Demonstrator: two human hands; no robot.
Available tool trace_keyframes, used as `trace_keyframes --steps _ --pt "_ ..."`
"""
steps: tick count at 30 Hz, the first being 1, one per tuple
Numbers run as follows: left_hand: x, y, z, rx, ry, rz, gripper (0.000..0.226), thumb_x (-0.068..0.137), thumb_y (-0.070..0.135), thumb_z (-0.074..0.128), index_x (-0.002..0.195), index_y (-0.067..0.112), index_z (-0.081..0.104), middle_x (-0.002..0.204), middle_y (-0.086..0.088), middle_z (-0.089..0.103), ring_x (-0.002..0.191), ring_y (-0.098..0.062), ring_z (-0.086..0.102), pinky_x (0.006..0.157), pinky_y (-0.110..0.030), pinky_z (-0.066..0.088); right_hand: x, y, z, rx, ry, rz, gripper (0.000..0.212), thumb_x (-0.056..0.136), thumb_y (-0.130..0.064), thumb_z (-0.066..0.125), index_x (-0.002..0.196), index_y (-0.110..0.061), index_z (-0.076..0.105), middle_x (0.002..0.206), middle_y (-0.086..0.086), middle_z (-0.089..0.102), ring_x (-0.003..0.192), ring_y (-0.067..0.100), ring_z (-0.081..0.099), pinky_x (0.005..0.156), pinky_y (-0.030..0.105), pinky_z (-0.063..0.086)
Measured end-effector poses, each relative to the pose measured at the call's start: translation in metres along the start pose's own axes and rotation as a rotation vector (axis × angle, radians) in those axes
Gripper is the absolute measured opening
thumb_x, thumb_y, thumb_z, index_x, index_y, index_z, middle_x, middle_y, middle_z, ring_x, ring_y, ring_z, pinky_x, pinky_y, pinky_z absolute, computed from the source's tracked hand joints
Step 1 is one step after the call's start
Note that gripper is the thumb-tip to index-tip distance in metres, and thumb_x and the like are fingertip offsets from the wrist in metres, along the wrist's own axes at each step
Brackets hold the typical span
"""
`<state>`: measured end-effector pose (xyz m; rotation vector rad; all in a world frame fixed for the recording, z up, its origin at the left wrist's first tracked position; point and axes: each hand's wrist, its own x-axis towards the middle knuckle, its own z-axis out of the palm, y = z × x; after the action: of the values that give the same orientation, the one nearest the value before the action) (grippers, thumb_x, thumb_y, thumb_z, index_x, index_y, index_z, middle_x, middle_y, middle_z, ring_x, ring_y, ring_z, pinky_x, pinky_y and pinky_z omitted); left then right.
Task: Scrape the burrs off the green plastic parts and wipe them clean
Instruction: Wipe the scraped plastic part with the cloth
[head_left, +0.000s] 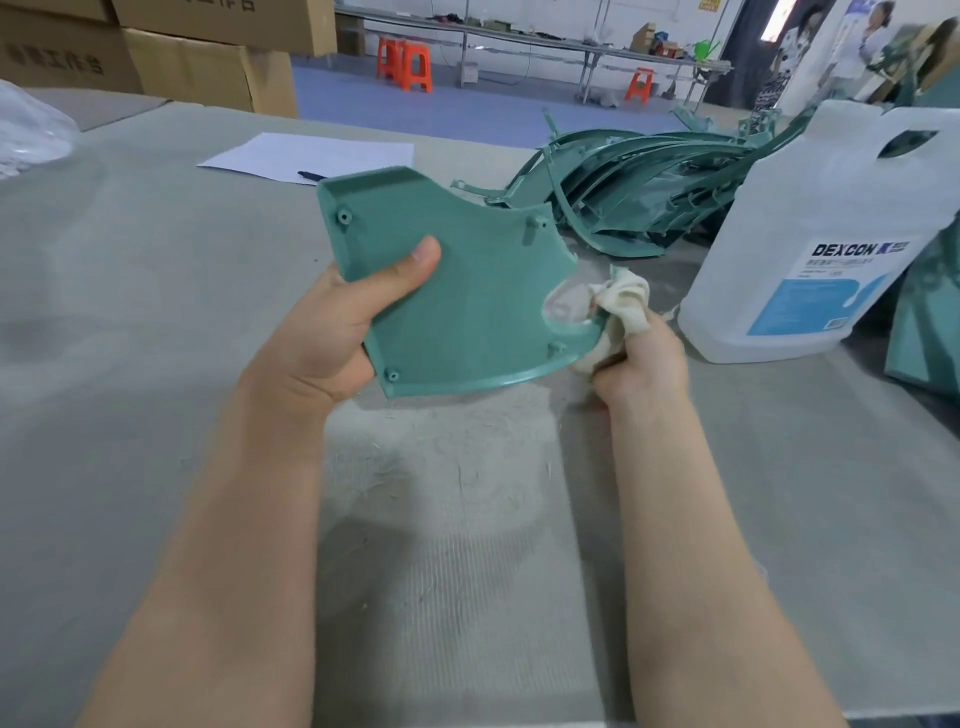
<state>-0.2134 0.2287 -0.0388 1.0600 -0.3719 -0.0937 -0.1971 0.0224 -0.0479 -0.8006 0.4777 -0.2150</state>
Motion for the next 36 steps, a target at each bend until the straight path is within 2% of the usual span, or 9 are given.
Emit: trace_keyframes --steps 5,8,12,17,21,25,28,32,36 --pt "-0.003 0.002 -0.003 0.023 0.002 -0.021 0.024 0.080 0.020 0.056 0.088 0.021 0.079 0.098 0.002 0.074 0.094 -0.015 0.070 0.076 -0.029 0.056 0.010 -0.002 -0.011 0.127 -0.102 -0.034 0.024 0.090 0.006 0.048 0.076 -0.012 0.054 0.070 0.000 0.051 0.059 0.012 0.050 0.066 0.026 0.046" --pt "-0.003 0.004 -0.005 -0.009 0.018 -0.014 0.025 0.081 0.020 0.056 0.095 0.017 0.076 0.101 0.001 0.074 0.096 -0.017 0.070 0.078 -0.030 0.057 0.011 -0.003 -0.013 0.157 -0.161 -0.034 0.024 0.092 0.006 0.046 0.081 -0.012 0.055 0.070 -0.001 0.052 0.058 0.011 0.050 0.052 0.021 0.046" --pt "-0.002 0.007 -0.008 -0.021 0.053 0.003 0.029 0.084 0.022 0.056 0.110 0.014 0.066 0.108 -0.001 0.072 0.103 -0.020 0.068 0.080 -0.033 0.056 0.013 -0.004 -0.016 0.063 -0.243 -0.055 0.031 0.090 0.009 0.034 0.072 -0.014 0.043 0.061 -0.003 0.045 0.049 0.008 0.040 0.047 0.015 0.031" --pt "-0.002 0.007 -0.008 -0.027 0.084 -0.011 0.032 0.085 0.023 0.057 0.114 0.012 0.064 0.109 -0.002 0.072 0.103 -0.020 0.068 0.079 -0.033 0.056 0.023 -0.005 -0.011 -0.153 0.035 -0.135 0.024 0.081 0.005 0.051 0.066 -0.014 0.048 0.054 -0.001 0.048 0.050 0.012 0.043 0.063 0.028 0.042" --pt "-0.001 0.007 -0.008 -0.035 0.079 -0.025 0.033 0.086 0.023 0.058 0.118 0.012 0.062 0.112 -0.003 0.071 0.105 -0.021 0.067 0.081 -0.034 0.056 0.017 -0.007 -0.007 -0.128 0.094 -0.145 0.004 0.056 -0.010 0.049 0.059 -0.013 0.049 0.052 0.000 0.048 0.042 0.013 0.042 0.071 0.037 0.042" --pt "0.000 0.007 -0.007 -0.036 0.106 -0.047 0.037 0.082 0.026 0.059 0.116 0.012 0.063 0.106 -0.001 0.073 0.098 -0.019 0.069 0.078 -0.032 0.056 0.018 -0.009 -0.008 -0.100 0.035 -0.117 0.012 0.084 -0.004 0.058 0.077 -0.012 0.053 0.068 0.004 0.058 0.054 0.015 0.056 0.074 0.034 0.051" --pt "-0.001 0.007 -0.010 -0.040 0.120 -0.052 0.036 0.081 0.027 0.059 0.113 0.013 0.064 0.103 -0.001 0.073 0.094 -0.018 0.070 0.076 -0.032 0.057 0.017 -0.006 -0.010 -0.087 0.046 -0.158 0.011 0.087 -0.001 0.055 0.082 -0.011 0.053 0.068 0.004 0.056 0.054 0.014 0.055 0.074 0.037 0.052" --pt "-0.001 0.010 -0.019 -0.082 0.173 -0.048 0.030 0.087 0.030 0.059 0.111 0.014 0.068 0.109 -0.003 0.072 0.100 -0.021 0.069 0.075 -0.034 0.057 0.012 -0.006 -0.015 -0.062 0.020 -0.209 0.019 0.090 -0.014 0.046 0.072 -0.016 0.043 0.059 -0.002 0.054 0.043 0.013 0.043 0.051 0.024 0.036" --pt "0.001 0.007 -0.018 -0.116 0.226 -0.049 0.021 0.090 0.029 0.061 0.099 0.018 0.077 0.110 -0.003 0.072 0.101 -0.021 0.069 0.074 -0.035 0.057 0.014 -0.009 -0.014 -0.141 0.221 -0.305 0.011 0.093 -0.014 0.047 0.082 -0.011 0.049 0.080 0.007 0.059 0.060 0.019 0.051 0.056 0.029 0.045"
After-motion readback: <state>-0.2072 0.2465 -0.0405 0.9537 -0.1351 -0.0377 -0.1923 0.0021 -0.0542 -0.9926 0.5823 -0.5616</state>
